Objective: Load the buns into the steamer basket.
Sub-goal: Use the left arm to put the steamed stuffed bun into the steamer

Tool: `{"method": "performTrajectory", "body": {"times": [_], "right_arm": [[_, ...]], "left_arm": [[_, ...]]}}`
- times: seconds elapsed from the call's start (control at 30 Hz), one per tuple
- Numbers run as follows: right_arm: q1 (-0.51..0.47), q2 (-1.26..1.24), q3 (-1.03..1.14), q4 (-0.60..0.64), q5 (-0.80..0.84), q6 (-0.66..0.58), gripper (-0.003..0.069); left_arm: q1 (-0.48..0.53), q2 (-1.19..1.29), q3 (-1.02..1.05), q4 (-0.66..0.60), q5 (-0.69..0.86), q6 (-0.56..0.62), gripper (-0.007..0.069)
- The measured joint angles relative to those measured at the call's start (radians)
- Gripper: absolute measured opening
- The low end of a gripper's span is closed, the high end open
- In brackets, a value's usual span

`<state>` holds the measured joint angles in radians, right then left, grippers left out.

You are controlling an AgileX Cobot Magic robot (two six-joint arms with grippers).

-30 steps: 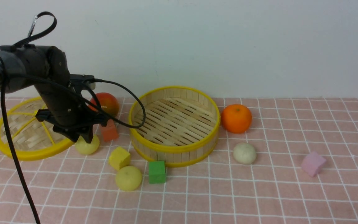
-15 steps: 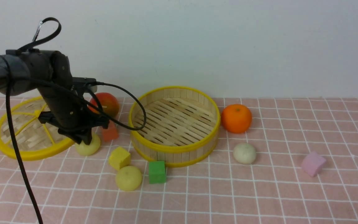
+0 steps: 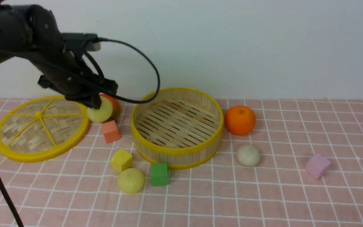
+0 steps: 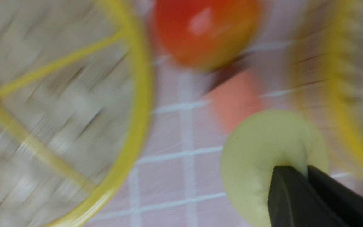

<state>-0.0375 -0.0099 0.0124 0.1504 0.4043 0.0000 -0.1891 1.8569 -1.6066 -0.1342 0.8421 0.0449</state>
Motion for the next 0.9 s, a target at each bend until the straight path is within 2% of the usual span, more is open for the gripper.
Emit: {"method": "performTrajectory", "body": {"times": [0.1, 0.3, 0.67, 0.8, 0.87, 0.9], "right_arm": [[0.0, 0.0, 0.0, 0.0, 0.0, 0.0, 0.024], [0.0, 0.0, 0.0, 0.0, 0.0, 0.0, 0.024], [0.0, 0.0, 0.0, 0.0, 0.0, 0.0, 0.024], [0.0, 0.0, 0.0, 0.0, 0.0, 0.0, 0.024], [0.0, 0.0, 0.0, 0.0, 0.0, 0.0, 0.024], [0.0, 0.0, 0.0, 0.0, 0.0, 0.0, 0.024]], "left_arm": [[-0.08, 0.0, -0.001, -0.027, -0.065, 0.022, -0.0013], [-0.164, 0.086, -0.019, -0.025, -0.141, 0.032, -0.0013], [-0.172, 0.27, -0.119, 0.016, -0.184, 0.032, 0.0], [-0.172, 0.286, -0.119, 0.04, -0.188, 0.032, 0.0046], [-0.172, 0.286, -0.119, 0.041, -0.19, 0.032, 0.0087], [-0.172, 0.286, -0.121, 0.041, -0.194, 0.032, 0.0136]]}}
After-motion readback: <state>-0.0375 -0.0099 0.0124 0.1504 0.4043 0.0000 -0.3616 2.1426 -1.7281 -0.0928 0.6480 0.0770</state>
